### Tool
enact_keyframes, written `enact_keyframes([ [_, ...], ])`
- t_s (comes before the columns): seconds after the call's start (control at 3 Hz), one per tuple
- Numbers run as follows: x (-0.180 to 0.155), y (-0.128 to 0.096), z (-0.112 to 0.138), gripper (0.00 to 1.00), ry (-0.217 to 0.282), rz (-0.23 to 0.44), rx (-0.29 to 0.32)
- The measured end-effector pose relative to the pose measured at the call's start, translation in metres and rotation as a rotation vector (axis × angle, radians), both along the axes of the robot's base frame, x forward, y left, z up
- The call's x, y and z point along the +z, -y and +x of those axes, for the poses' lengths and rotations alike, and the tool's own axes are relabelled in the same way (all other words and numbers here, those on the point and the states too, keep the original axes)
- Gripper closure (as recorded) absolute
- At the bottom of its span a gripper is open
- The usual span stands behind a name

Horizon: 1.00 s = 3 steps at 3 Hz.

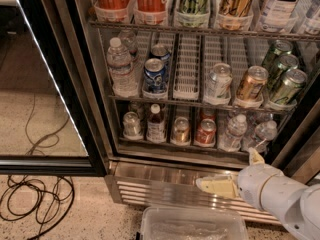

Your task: Pick water bottle from bottom shelf of fridge

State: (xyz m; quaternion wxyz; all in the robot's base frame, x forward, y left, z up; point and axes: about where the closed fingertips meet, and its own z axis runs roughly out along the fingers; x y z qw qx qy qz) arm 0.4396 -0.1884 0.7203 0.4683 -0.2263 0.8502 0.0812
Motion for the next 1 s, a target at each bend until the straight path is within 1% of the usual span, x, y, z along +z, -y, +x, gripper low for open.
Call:
enact_keyframes([
  [0.33, -0.009, 0.019, 0.009, 0.00, 0.077, 0.032, -0.063],
  [0.67, -0.014, 0.050, 0.019, 0.00, 0.181, 0.028, -0.157],
  [1.0, -0.019, 0.074, 0.029, 0.00, 0.263, 0.035, -0.223],
])
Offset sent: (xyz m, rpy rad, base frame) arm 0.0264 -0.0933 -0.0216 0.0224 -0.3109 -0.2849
